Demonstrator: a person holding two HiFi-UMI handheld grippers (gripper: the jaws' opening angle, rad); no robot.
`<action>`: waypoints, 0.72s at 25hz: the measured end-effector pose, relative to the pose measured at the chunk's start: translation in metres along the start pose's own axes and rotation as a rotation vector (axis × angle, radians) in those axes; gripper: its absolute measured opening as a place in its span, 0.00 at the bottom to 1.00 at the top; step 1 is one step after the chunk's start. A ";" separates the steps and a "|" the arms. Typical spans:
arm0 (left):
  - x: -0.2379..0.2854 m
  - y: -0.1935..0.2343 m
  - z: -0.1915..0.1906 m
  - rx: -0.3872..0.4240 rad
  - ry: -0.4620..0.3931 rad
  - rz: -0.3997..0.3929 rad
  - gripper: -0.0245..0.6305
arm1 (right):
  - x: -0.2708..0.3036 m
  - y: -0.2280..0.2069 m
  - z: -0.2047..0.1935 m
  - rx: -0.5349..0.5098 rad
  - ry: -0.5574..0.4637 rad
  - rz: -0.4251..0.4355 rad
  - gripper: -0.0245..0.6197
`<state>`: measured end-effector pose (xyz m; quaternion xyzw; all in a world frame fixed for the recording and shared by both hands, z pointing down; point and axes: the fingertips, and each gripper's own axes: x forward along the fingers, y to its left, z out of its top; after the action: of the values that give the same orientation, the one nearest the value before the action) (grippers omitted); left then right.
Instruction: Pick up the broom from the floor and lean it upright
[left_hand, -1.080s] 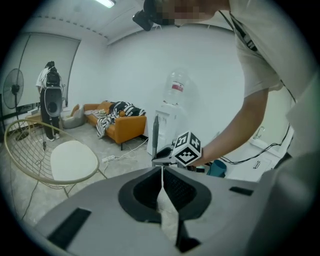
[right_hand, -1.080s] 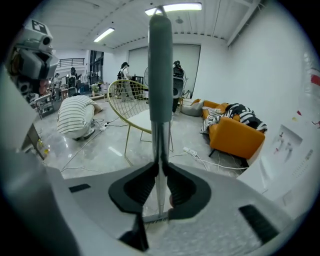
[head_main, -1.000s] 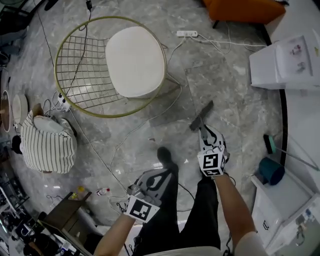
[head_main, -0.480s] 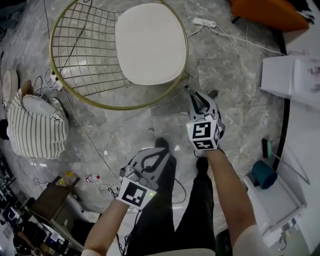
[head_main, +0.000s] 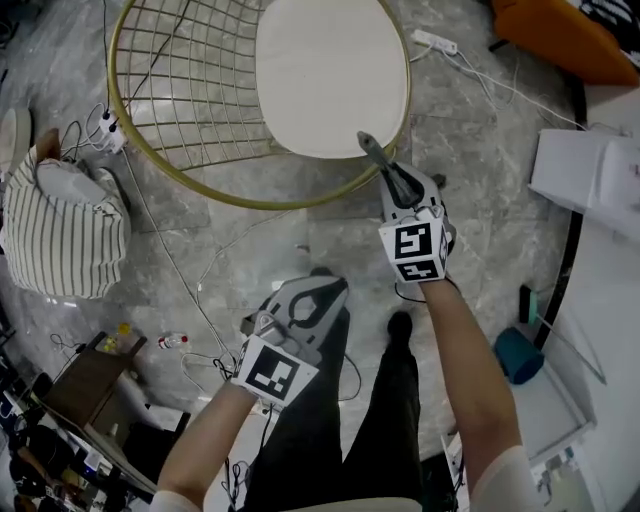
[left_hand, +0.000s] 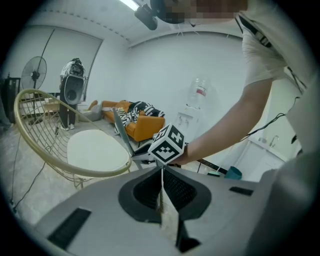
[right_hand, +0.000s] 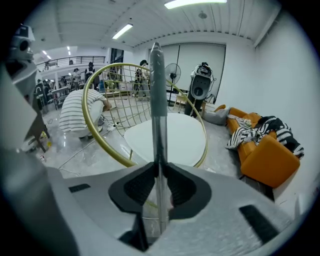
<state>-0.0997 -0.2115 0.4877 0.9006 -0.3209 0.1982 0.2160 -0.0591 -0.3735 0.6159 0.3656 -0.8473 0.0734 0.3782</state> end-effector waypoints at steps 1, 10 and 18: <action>-0.001 0.002 -0.002 0.000 0.002 0.001 0.06 | 0.002 0.000 0.001 0.000 -0.004 0.004 0.16; -0.005 0.006 -0.010 0.007 0.015 -0.005 0.06 | 0.009 0.014 0.008 -0.083 0.007 0.108 0.20; -0.012 0.003 -0.010 0.009 0.010 -0.001 0.06 | -0.003 0.012 0.018 -0.101 0.000 0.109 0.28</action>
<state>-0.1120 -0.2025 0.4907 0.9007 -0.3186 0.2039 0.2135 -0.0764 -0.3708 0.6031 0.2996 -0.8684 0.0512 0.3918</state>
